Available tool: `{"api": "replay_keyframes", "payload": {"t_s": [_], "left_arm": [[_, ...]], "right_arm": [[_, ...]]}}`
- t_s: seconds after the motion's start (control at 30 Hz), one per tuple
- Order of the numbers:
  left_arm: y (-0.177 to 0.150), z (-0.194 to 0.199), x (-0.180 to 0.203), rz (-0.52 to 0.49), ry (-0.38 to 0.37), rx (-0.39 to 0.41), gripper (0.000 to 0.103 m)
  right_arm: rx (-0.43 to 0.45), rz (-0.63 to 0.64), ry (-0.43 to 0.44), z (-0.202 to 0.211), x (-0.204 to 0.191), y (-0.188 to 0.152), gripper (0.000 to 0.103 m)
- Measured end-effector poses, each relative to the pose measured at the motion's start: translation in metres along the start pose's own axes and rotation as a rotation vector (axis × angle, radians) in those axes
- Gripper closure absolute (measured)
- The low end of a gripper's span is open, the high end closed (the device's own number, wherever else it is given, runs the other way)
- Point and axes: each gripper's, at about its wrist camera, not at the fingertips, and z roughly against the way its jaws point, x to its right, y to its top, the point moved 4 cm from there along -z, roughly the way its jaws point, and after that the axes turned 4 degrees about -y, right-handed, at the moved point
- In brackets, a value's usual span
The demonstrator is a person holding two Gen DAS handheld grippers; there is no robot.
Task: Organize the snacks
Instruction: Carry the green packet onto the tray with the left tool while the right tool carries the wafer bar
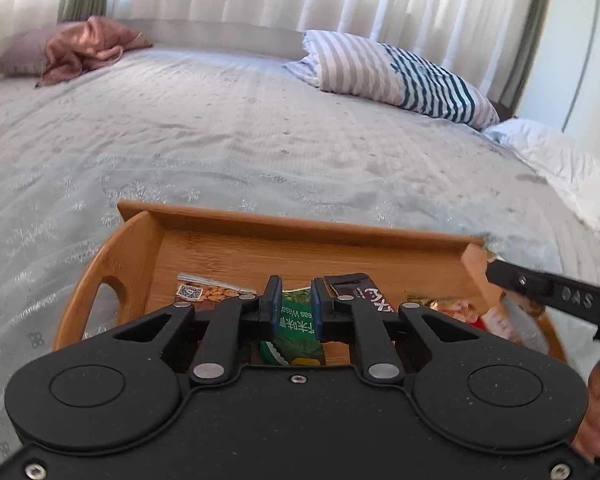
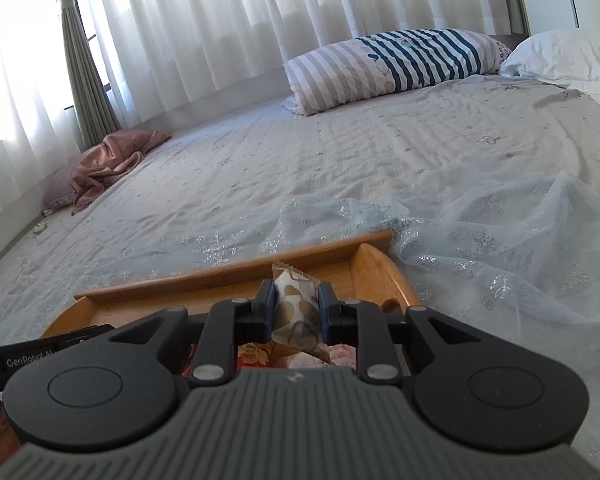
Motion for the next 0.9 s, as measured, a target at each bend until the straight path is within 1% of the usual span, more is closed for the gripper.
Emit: {"api": "replay_keyframes", "payload": {"t_s": [0.07,0.47,0.67,0.8,0.9], "left_arm": [[-0.001,-0.001,0.003,-0.022,0.004,0.002,0.089],[-0.006,-0.005,0.014,-0.063,-0.006,-0.006,0.089],[-0.008,-0.006,0.017,-0.08,-0.007,-0.005,0.088],[-0.008,-0.006,0.019,-0.094,0.008,-0.005,0.088],[-0.008,-0.005,0.021,-0.105,0.019,-0.006,0.088]], "right_arm": [[-0.007,-0.002,-0.006,-0.005,0.0,-0.002,0.077],[-0.025,0.007,-0.042,-0.028,-0.003,-0.003,0.076],[-0.033,-0.011,-0.035,-0.03,0.0,-0.006,0.076],[-0.034,0.002,-0.041,-0.029,-0.001,-0.006,0.069],[-0.033,-0.011,-0.031,-0.025,0.0,-0.006,0.069]]}}
